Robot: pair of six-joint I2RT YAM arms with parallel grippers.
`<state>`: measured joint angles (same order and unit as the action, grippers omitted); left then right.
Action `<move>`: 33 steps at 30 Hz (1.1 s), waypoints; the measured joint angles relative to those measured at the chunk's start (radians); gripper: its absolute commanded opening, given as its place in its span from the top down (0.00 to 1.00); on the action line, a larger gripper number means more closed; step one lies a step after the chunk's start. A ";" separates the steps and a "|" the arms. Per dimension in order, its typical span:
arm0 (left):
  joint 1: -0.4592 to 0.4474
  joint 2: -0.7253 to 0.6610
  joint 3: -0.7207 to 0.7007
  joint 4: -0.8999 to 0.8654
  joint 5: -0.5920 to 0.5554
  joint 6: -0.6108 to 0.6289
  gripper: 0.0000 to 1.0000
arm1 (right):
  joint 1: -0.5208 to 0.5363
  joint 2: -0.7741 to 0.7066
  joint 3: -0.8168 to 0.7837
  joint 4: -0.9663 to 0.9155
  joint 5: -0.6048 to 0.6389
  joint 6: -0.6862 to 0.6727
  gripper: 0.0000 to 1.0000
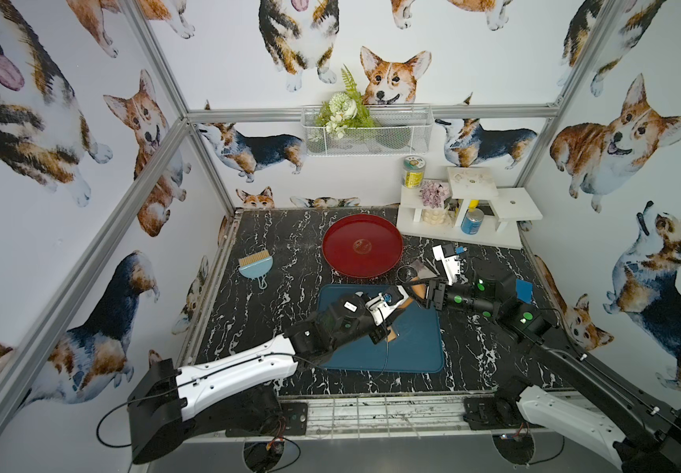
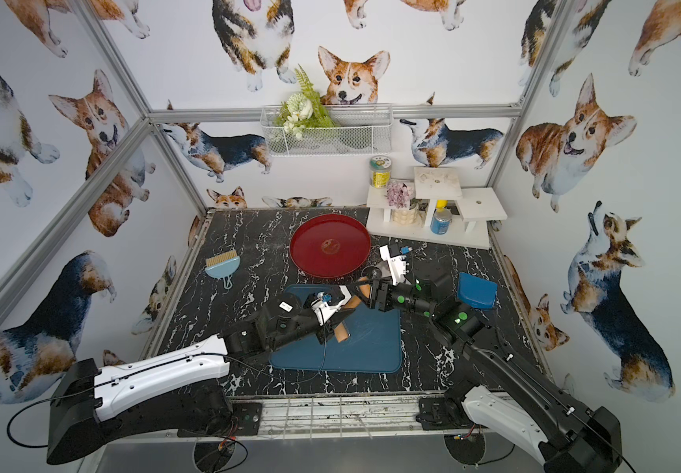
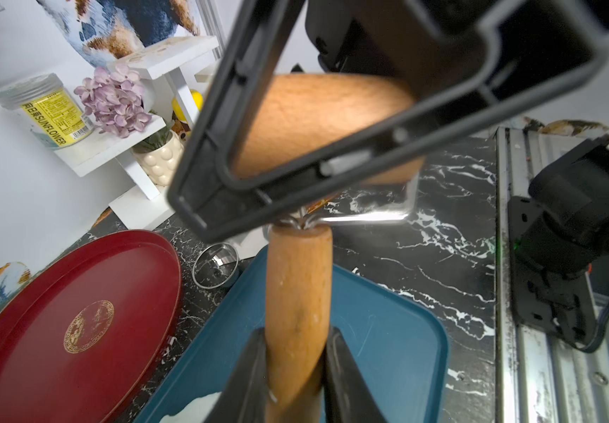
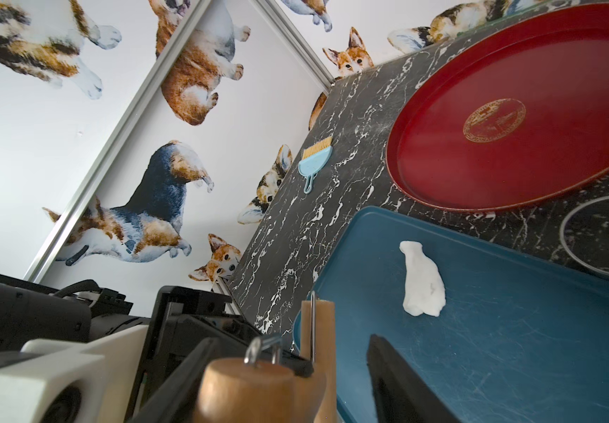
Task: Roll out the dumpling wrappers from the dough
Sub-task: Adjust the rolling pin.
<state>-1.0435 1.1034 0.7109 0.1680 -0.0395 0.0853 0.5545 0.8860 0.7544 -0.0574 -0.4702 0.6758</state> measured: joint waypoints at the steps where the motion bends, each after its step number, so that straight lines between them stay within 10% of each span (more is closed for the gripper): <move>1: -0.010 -0.016 -0.015 -0.002 -0.019 -0.018 1.00 | 0.000 -0.005 -0.002 0.013 -0.001 0.000 0.20; 15: -0.025 -0.369 -0.136 -0.106 -0.267 -0.214 1.00 | 0.229 -0.033 0.002 0.135 0.101 -0.084 0.10; 33: -0.030 -0.267 -0.082 -0.114 -0.283 -0.220 1.00 | 0.316 0.160 0.129 0.132 0.269 -0.097 0.23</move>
<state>-1.0733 0.8368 0.6285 0.0536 -0.3225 -0.1352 0.8703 1.0458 0.8837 0.0746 -0.2008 0.5793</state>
